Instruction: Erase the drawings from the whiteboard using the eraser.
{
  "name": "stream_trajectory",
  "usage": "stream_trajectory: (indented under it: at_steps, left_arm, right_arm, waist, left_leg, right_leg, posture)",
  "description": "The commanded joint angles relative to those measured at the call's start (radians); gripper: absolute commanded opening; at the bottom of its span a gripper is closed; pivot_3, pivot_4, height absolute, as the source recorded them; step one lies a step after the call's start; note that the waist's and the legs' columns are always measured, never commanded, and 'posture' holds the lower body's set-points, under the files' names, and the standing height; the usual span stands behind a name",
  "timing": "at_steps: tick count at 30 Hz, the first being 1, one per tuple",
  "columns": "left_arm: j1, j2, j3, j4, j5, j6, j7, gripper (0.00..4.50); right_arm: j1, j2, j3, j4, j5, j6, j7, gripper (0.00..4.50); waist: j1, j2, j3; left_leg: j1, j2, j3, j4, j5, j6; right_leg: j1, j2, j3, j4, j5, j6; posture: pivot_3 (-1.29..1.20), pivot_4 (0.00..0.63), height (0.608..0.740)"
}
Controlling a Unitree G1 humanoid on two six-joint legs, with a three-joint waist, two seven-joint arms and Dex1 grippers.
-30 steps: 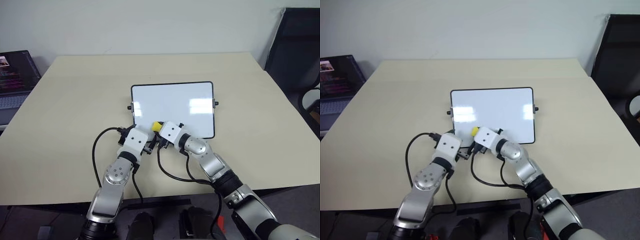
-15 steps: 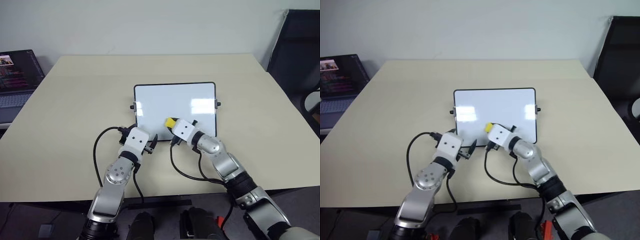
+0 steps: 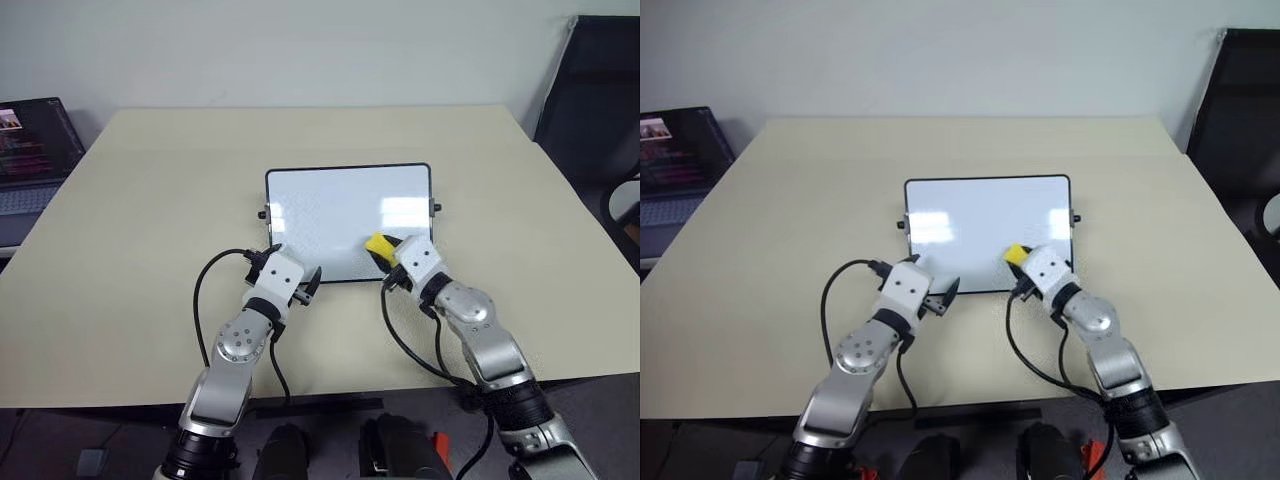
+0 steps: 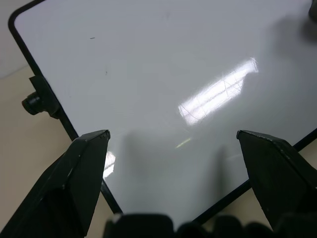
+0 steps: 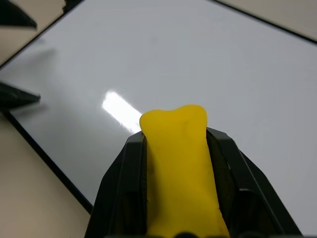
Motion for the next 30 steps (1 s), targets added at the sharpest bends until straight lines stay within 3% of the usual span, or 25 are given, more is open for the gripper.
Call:
stream_trajectory:
  at_steps: [1, 9, 20, 30]
  left_arm:
    - [-0.006, -0.008, -0.012, -0.033, -0.032, -0.053, -0.026, 4.5]
    - [-0.086, -0.034, -0.084, -0.007, -0.188, -0.15, -0.222, 4.5]
    - [-0.205, 0.03, -0.141, 0.087, -0.423, -0.143, -0.6, 4.5]
    - [-0.225, 0.087, -0.166, 0.16, -0.406, -0.191, -0.703, 4.5]
  right_arm:
    - [0.033, -0.023, -0.075, -0.117, 0.013, 0.094, -0.035, 1.28]
    - [0.055, -0.056, -0.274, -0.196, 0.005, 0.329, -0.151, 1.28]
    - [0.059, -0.027, -0.438, -0.246, 0.083, 0.626, -0.219, 1.28]
    - [0.051, -0.032, -0.466, -0.197, 0.146, 0.664, -0.228, 1.28]
  waist:
    - [0.0, 0.0, 0.0]
    - [0.001, 0.0, 0.0]
    - [-0.005, 0.0, 0.0]
    - [-0.005, 0.001, 0.001]
  left_leg:
    - [0.0, 0.0, 0.0, 0.0, 0.0, 0.0]
    - [0.001, -0.001, 0.001, 0.001, 0.0, 0.0]
    - [0.001, 0.0, 0.002, 0.0, 0.0, 0.0]
    - [0.001, -0.001, 0.002, 0.0, 0.0, 0.0]
  right_leg:
    - [0.0, 0.0, 0.0, 0.0, 0.0, 0.0]
    - [0.001, 0.0, 0.0, 0.0, 0.0, 0.0]
    - [0.0, 0.001, 0.0, 0.0, 0.0, 0.0]
    - [0.0, 0.001, 0.0, 0.0, -0.001, -0.001]
  posture:
    - [0.0, 0.15, 0.74]
    - [0.0, 0.15, 0.74]
    - [0.0, 0.15, 0.74]
    - [0.0, 0.15, 0.74]
